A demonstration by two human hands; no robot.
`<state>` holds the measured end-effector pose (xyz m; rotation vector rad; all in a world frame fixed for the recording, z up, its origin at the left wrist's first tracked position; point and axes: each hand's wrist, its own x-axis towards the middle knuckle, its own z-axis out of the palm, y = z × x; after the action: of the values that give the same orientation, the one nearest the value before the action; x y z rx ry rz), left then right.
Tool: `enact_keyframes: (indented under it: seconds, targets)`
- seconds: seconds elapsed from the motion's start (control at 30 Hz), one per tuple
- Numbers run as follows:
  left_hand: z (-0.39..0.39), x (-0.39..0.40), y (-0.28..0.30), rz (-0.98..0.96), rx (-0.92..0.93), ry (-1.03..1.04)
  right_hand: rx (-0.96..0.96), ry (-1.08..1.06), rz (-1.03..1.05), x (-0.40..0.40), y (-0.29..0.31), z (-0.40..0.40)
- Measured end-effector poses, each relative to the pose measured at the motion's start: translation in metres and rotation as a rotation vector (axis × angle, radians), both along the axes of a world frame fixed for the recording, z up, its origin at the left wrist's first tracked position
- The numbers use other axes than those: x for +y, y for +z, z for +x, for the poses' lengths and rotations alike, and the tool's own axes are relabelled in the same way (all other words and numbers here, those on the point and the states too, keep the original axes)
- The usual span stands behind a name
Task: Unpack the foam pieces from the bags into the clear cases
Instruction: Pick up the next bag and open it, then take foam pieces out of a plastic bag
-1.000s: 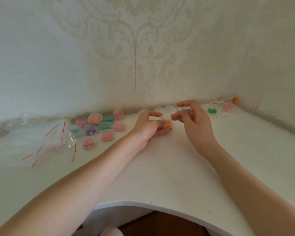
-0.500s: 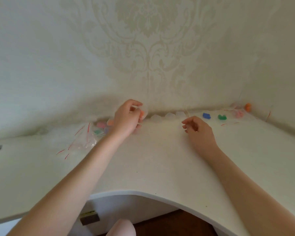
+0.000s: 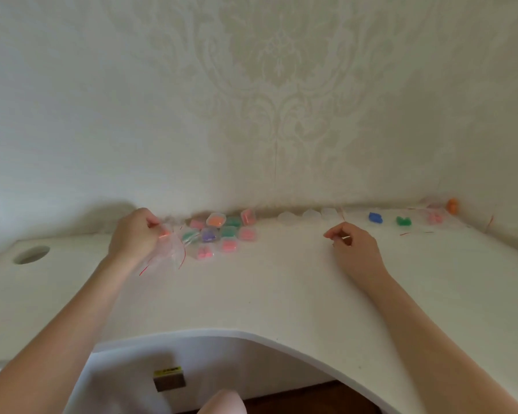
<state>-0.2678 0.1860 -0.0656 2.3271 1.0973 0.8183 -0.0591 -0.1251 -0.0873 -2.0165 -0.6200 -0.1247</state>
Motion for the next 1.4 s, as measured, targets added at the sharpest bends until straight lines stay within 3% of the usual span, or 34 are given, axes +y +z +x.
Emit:
enact_keyframes:
  seconds: [0.1, 0.33, 0.47, 0.67, 0.8, 0.93, 1.03, 1.1, 1.2, 1.3, 1.4]
  targets:
    - [0.005, -0.001, 0.001, 0.013, 0.004, -0.009, -0.001, 0.008, -0.006, 0.0, -0.001, 0.0]
    - [0.028, -0.023, 0.024, -0.138, -0.435, -0.025, 0.012, 0.02, -0.004, 0.0, -0.002, -0.001]
    - [0.057, -0.022, 0.009, -0.223, -0.338, -0.095, 0.013, 0.029, -0.001, 0.0, -0.001, -0.001]
    - [0.068, -0.019, 0.009, 0.089, -0.129, -0.013, -0.002, 0.034, 0.009, 0.001, -0.001, 0.001]
    - [0.075, -0.04, 0.021, 0.385, -0.127, -0.031, 0.016, -0.005, 0.053, 0.002, -0.001, 0.005]
    - [0.106, -0.083, 0.03, 0.567, -0.167, -0.285, 0.067, -0.095, 0.128, 0.002, -0.001, 0.008]
    - [0.139, -0.117, 0.024, 0.576, -0.041, -0.533, 0.075, -0.152, 0.128, 0.0, -0.002, 0.009]
    - [0.16, -0.134, 0.012, 0.523, 0.061, -0.604, 0.051, -0.153, 0.091, 0.0, -0.002, 0.01]
    - [0.185, -0.161, 0.0, 0.465, 0.071, -0.709, -0.073, -0.276, -0.015, -0.007, 0.0, 0.016]
    - [0.205, -0.188, -0.007, 0.435, 0.064, -0.834, -0.139, -0.453, -0.262, -0.025, 0.003, 0.027]
    - [0.214, -0.203, -0.019, 0.43, 0.098, -0.918, -0.055, -0.446, -0.543, -0.032, -0.002, 0.035]
